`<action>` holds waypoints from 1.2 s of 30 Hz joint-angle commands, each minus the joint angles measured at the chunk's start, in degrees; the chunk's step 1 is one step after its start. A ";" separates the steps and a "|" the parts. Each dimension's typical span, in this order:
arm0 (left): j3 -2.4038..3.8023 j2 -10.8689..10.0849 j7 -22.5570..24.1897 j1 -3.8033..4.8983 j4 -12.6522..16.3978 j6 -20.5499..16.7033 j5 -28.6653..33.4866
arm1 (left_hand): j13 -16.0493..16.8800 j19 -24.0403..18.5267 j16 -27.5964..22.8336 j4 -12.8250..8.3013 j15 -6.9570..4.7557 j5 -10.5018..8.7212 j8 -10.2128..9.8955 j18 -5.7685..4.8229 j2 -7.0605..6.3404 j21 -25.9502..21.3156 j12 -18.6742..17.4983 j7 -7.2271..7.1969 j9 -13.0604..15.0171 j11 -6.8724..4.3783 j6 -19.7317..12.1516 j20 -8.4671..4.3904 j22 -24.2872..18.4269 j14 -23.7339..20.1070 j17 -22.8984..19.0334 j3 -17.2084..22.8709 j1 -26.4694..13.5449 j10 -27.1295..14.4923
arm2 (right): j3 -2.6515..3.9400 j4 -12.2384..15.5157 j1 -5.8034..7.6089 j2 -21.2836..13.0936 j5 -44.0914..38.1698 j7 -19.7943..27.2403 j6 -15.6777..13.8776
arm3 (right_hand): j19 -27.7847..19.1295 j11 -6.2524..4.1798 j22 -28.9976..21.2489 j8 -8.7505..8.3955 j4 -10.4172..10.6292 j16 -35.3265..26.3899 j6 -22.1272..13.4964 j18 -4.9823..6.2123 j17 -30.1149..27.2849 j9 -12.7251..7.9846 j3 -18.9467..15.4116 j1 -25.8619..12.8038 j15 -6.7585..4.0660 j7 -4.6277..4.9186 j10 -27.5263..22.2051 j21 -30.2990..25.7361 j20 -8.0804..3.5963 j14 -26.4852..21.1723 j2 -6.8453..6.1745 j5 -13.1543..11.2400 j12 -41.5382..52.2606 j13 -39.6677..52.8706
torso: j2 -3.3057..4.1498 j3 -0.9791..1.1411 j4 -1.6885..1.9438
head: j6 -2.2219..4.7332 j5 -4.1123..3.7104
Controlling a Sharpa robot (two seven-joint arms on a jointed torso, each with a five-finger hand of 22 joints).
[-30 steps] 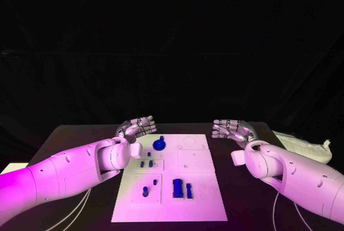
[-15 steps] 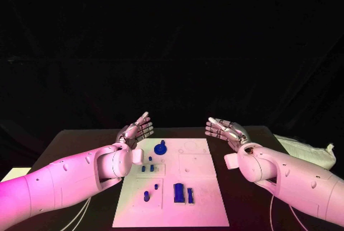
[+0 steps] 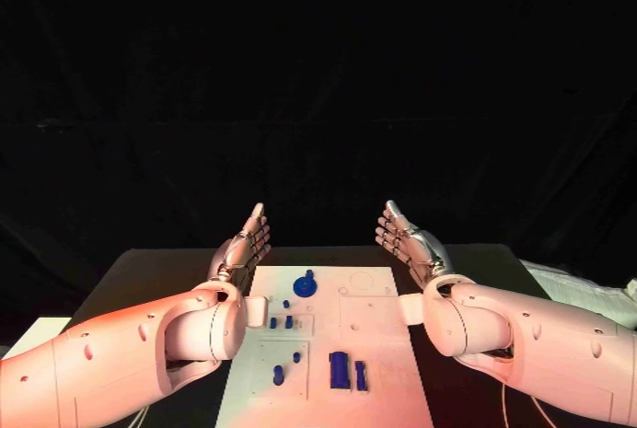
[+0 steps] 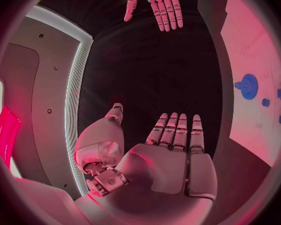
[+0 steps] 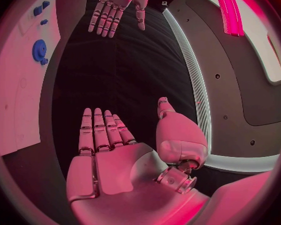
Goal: Assemble the parts on the task board
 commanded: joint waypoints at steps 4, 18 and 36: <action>0.12 -0.10 1.80 -0.04 0.76 -5.33 -4.42 | -0.11 -6.47 -0.63 0.00 -0.59 -0.38 -0.38 -3.86 0.08 -0.35 -0.33 -0.59 -0.16 -1.12 -8.21 -5.60 -6.60 -7.81 -0.23 -5.97 -11.19 -8.68 | -0.67 1.68 0.62 -0.45 4.71 4.18 -7.45 | -8.45 -0.41 -3.10 -0.41 -0.08 -0.44 -8.05 -3.84 -0.28 -0.20 -0.94 -12.41 -0.09 -1.69 -9.27 -3.14 -1.66 -9.97 0.01 -0.94 -0.38 -0.11 | 0.02 0.04 0.18 | 0.02 -0.01; 0.12 -0.10 1.80 -0.04 0.76 -5.33 -4.42 | -0.11 -10.75 -0.63 0.00 -0.59 -0.38 -0.38 -3.86 0.08 -0.35 -0.33 -0.59 -0.16 -1.12 -13.67 -5.60 -6.60 -13.03 -0.23 -5.97 -18.63 -14.43 | -0.67 1.68 0.62 -0.45 4.71 4.18 -7.45 | -14.05 -0.41 -3.10 -0.41 -0.08 -0.44 -13.40 -3.84 -0.28 -0.20 -0.94 -20.59 -0.09 -1.69 -15.44 -3.14 -1.66 -16.57 0.01 -0.94 -0.38 -0.11 | 0.02 0.04 0.18 | 0.02 -0.01; 0.12 -0.10 1.80 -0.04 0.76 -5.33 -4.42 | -0.11 -16.25 -0.63 0.00 -0.59 -0.38 -0.38 -3.86 0.08 -0.35 -0.33 -0.59 -0.16 -1.12 -20.46 -5.60 -6.60 -19.53 -0.23 -5.97 -27.93 -21.61 | -0.67 1.68 0.62 -0.45 4.71 4.18 -7.45 | -21.08 -0.41 -3.10 -0.41 -0.08 -0.44 -20.05 -3.84 -0.28 -0.20 -0.94 -30.95 -0.09 -1.69 -23.11 -3.14 -1.66 -24.87 0.01 -0.94 -0.38 -0.11 | 0.02 0.04 0.18 | 0.02 -0.01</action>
